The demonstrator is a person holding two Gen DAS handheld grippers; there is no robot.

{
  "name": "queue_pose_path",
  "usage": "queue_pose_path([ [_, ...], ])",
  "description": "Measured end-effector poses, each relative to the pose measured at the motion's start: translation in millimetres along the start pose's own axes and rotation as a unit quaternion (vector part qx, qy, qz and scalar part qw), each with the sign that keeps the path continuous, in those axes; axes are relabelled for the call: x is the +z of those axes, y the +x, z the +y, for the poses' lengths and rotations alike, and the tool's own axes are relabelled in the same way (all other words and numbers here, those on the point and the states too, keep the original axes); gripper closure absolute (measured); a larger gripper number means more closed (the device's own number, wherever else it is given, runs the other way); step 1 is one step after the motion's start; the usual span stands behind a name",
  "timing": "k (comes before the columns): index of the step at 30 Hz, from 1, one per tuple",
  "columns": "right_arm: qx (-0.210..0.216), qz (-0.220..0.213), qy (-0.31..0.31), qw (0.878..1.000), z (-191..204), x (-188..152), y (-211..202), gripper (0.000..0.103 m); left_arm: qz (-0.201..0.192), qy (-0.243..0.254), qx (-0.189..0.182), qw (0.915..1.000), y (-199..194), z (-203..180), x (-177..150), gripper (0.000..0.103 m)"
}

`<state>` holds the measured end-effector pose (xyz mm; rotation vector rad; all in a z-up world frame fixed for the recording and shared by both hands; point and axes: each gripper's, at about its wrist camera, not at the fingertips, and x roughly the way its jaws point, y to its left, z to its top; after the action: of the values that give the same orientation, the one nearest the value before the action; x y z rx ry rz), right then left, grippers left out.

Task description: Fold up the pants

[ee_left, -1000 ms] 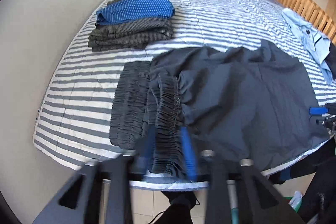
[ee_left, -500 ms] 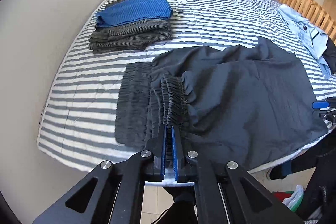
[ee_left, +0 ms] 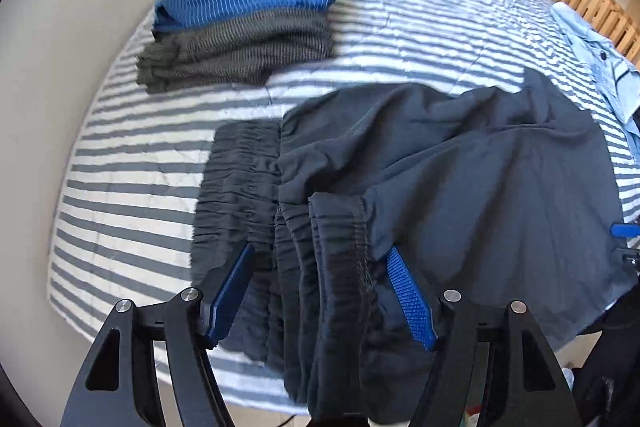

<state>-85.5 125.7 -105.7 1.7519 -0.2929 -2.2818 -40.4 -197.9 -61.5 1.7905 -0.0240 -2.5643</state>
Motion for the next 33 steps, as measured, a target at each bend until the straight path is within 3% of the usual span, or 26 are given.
queue_pose_path([
  [1, -0.001, 0.000, 0.001, 1.000, -2, 0, 0, 0.050, 0.001, -0.009, -0.002, 1.0000, 6, 3, 0, 0.040],
  [2, 0.000, -0.001, 0.002, 1.000, -3, 0, -1, 0.050, 0.001, -0.017, -0.008, 0.9998, 9, 4, 0, 0.059],
  [3, 0.000, -0.002, 0.002, 1.000, -7, 0, -2, 0.050, -0.003, -0.023, -0.006, 0.9997, 9, 4, -1, 0.071],
  [5, -0.003, -0.007, 0.010, 1.000, -14, 2, -5, 0.050, -0.019, -0.024, -0.012, 0.9995, 0, 1, -2, 0.084],
  [8, -0.008, -0.018, 0.034, 0.999, -33, 4, -10, 0.050, -0.051, -0.014, -0.002, 0.9986, -27, -8, -4, 0.089],
  [12, -0.008, -0.020, 0.054, 0.998, -51, 3, -11, 0.050, -0.103, 0.036, 0.026, 0.9936, -69, -27, -1, 0.089],
  [16, -0.016, -0.044, 0.075, 0.996, -65, 9, -23, 0.050, -0.125, 0.046, 0.052, 0.9897, -82, -25, 16, 0.090],
  [20, -0.020, -0.067, 0.101, 0.992, -86, 23, -34, 0.050, -0.107, 0.016, 0.054, 0.9926, -61, 1, 32, 0.090],
  [23, -0.026, -0.079, 0.115, 0.990, -100, 38, -32, 0.050, -0.063, -0.002, 0.056, 0.9965, -22, 16, 37, 0.089],
  [25, -0.021, -0.077, 0.123, 0.989, -109, 50, -25, 0.050, -0.039, -0.002, 0.057, 0.9976, -4, 21, 34, 0.084],
  [27, -0.013, -0.068, 0.126, 0.990, -112, 62, -14, 0.050, -0.038, -0.003, 0.066, 0.9971, -2, 22, 30, 0.061],
  [29, -0.021, -0.068, 0.121, 0.990, -113, 71, -10, 0.050, -0.043, -0.011, 0.080, 0.9958, -9, 26, 26, 0.049],
  [33, -0.006, -0.079, 0.083, 0.993, -100, 63, -24, 0.050, -0.076, -0.007, 0.099, 0.9921, -43, 24, 17, 0.049],
])
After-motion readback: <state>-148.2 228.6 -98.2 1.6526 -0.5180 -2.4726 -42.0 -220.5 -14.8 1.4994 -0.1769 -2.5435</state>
